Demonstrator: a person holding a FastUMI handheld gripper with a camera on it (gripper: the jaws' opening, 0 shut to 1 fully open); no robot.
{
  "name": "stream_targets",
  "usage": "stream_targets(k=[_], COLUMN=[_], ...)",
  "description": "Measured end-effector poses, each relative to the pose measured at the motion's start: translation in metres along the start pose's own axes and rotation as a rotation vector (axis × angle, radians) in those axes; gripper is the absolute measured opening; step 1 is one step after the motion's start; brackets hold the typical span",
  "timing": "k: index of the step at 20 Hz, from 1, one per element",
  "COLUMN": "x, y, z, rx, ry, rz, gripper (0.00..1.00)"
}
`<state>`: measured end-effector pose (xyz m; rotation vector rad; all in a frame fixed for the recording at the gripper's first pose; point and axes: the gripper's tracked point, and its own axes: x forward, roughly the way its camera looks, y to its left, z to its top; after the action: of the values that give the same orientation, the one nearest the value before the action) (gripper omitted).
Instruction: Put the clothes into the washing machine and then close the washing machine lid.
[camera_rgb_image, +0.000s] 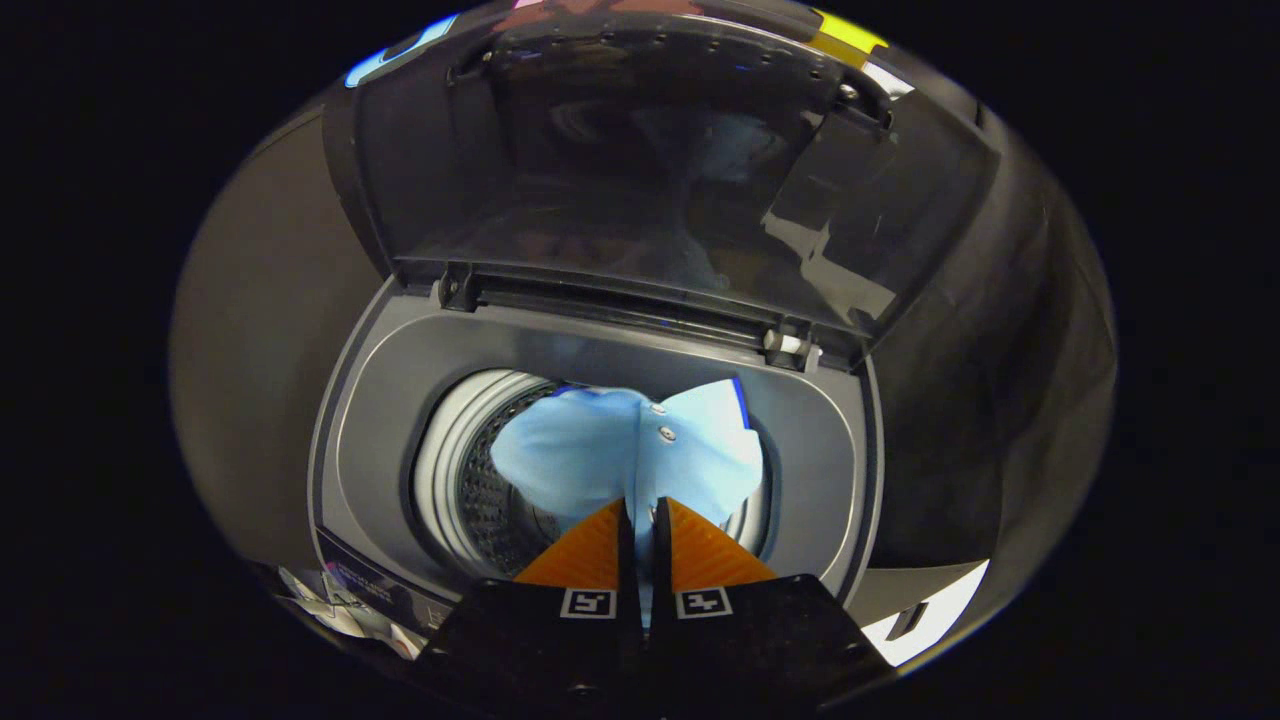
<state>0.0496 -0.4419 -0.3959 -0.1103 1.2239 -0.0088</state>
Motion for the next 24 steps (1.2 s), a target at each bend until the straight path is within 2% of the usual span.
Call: stream_targets(k=[24], x=[0.028], y=[0.013], z=[-0.012], rx=[0.009], ry=[0.038], rz=[-0.008], gripper=[0.07])
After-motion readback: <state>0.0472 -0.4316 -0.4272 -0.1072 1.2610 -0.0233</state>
